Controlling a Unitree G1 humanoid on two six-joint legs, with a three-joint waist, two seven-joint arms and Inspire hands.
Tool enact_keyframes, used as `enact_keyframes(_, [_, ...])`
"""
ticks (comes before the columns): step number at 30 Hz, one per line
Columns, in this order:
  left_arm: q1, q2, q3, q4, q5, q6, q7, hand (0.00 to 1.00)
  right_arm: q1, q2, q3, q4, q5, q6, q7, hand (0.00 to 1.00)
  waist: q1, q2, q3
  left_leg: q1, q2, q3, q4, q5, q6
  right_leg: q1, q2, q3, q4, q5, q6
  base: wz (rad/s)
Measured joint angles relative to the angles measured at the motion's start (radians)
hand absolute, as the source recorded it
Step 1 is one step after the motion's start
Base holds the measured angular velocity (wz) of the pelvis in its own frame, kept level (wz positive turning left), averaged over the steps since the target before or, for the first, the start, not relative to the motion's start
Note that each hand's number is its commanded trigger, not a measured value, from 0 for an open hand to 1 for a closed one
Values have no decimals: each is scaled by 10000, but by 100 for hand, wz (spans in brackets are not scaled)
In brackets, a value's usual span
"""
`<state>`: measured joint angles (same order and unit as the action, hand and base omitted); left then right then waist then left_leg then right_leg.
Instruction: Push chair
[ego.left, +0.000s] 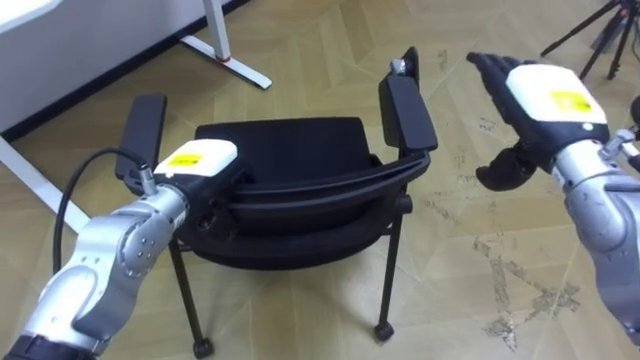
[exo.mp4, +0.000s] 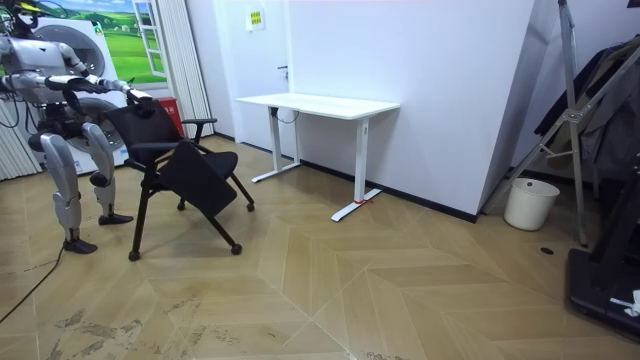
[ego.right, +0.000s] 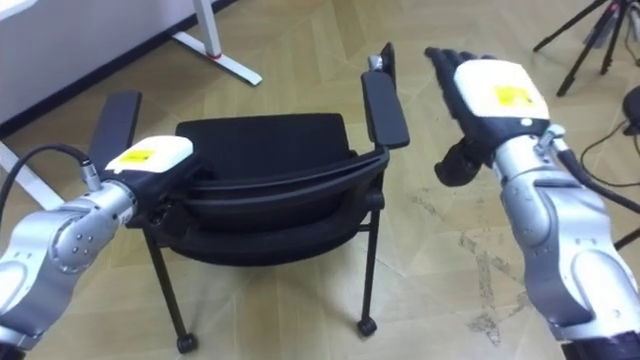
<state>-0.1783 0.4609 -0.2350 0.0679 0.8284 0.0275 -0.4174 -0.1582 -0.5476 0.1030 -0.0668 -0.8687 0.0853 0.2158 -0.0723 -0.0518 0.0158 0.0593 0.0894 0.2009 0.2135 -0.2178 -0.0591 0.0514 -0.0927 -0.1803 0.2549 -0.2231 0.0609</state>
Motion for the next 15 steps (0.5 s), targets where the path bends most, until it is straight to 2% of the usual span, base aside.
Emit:
enact_keyframes(5, [-35,298,-190,15,-318,-140,171,100,0,-126,486,-342,-181,-3,93,0,42,-84,-25,2,2,-91,0,0,0,14,0,-126,-9,0,-1,0])
enact_keyframes(15, [-203,317,-641,115,-399,-238,433,100,-209,-199,1482,-649,-220,-112,463,0,434,-97,-29,46,6,-174,-15,1,-1,76,2,-229,-25,0,-1,0])
